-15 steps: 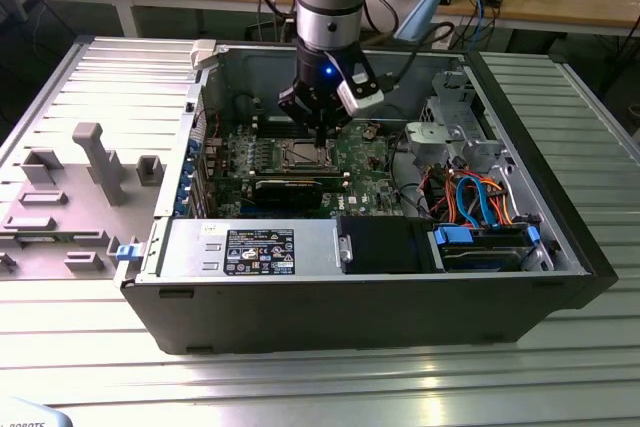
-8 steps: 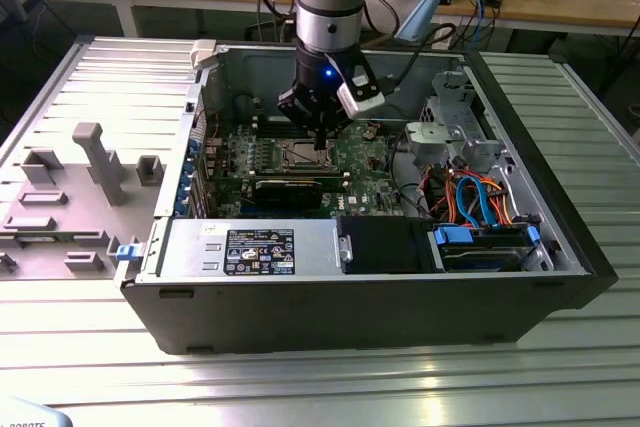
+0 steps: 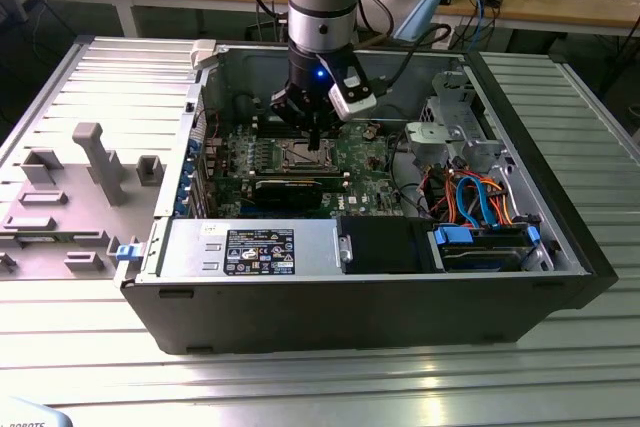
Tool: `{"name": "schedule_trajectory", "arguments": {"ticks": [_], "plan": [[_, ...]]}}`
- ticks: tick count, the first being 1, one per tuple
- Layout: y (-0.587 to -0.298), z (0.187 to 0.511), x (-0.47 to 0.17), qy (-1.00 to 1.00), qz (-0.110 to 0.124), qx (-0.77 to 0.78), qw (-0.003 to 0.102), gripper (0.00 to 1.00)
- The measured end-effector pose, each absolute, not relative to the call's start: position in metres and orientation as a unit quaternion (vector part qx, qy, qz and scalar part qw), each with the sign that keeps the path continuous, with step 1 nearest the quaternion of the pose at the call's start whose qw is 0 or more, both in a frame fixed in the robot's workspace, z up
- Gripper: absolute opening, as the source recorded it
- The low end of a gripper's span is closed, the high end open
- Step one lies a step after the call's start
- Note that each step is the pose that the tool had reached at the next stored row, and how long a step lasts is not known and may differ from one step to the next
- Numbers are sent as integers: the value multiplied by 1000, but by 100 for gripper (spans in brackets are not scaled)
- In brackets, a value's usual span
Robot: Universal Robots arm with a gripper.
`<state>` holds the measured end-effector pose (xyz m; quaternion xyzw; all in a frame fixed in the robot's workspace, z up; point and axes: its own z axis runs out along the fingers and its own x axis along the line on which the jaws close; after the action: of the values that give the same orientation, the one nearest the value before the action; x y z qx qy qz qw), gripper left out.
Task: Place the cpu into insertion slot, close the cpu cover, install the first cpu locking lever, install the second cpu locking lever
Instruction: 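Install the second cpu locking lever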
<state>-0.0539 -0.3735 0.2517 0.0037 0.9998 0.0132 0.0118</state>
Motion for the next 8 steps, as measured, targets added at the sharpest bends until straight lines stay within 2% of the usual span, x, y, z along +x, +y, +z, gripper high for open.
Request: {"name": "schedule_trajectory", "arguments": {"ticks": [8], "plan": [[-373, 252, -56, 1000, 13, 4, 12, 11]]}}
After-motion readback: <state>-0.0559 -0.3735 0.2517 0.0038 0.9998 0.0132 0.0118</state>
